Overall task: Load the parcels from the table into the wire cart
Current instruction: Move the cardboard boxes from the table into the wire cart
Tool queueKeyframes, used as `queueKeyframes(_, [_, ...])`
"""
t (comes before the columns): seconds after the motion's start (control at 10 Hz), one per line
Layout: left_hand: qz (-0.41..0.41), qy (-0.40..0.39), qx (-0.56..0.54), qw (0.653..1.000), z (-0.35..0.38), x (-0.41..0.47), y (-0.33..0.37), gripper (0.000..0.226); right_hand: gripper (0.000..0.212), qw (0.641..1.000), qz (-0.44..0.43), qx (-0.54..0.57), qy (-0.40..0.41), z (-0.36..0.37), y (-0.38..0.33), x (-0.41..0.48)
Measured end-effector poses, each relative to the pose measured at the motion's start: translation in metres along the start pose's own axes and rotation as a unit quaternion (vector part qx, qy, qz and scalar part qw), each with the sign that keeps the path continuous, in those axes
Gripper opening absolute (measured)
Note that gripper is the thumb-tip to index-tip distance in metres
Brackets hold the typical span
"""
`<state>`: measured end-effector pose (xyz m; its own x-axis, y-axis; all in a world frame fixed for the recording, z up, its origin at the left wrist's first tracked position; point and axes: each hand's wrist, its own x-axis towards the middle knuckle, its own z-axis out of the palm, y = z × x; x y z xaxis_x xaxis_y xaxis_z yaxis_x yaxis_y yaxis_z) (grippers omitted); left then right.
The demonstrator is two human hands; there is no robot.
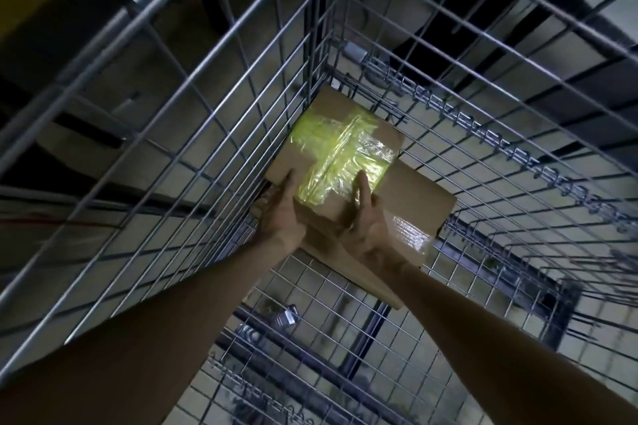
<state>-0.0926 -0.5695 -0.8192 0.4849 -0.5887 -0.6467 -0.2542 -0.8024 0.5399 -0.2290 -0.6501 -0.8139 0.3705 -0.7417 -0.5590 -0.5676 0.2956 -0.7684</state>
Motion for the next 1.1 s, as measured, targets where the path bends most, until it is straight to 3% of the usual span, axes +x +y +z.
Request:
queueKeyframes(0.1, [0.024, -0.034, 0.027, 0.999, -0.004, -0.028, -0.002, 0.104, 0.079, 0.989, 0.019, -0.139, -0.036, -0.014, -0.004, -0.023])
queueKeyframes(0.2, [0.032, -0.052, 0.039, 0.997, -0.005, -0.055, -0.005, 0.099, 0.100, 0.977, 0.062, -0.198, -0.055, -0.033, -0.018, -0.060])
queueKeyframes(0.4, [0.066, -0.068, 0.143, 0.985, -0.044, -0.147, 0.029, 0.076, 0.092, 0.976, 0.088, -0.195, -0.025, -0.064, -0.058, -0.164])
queueKeyframes(0.5, [0.075, -0.091, 0.146, 0.982, -0.070, -0.195, 0.045, 0.080, 0.095, 0.978, 0.109, -0.175, -0.036, -0.065, -0.095, -0.220])
queueKeyframes(0.7, [0.104, -0.089, 0.155, 0.978, -0.149, -0.320, 0.095, 0.077, 0.090, 0.975, 0.053, -0.214, -0.018, -0.081, -0.180, -0.329])
queueKeyframes(0.9, [0.157, -0.038, 0.165, 0.973, -0.211, -0.413, 0.126, 0.071, 0.078, 0.968, 0.017, -0.245, -0.050, -0.104, -0.258, -0.411])
queueKeyframes(1.1, [0.142, 0.085, 0.149, 0.975, -0.244, -0.501, 0.135, 0.060, 0.079, 0.959, -0.072, -0.264, -0.076, -0.119, -0.295, -0.468])
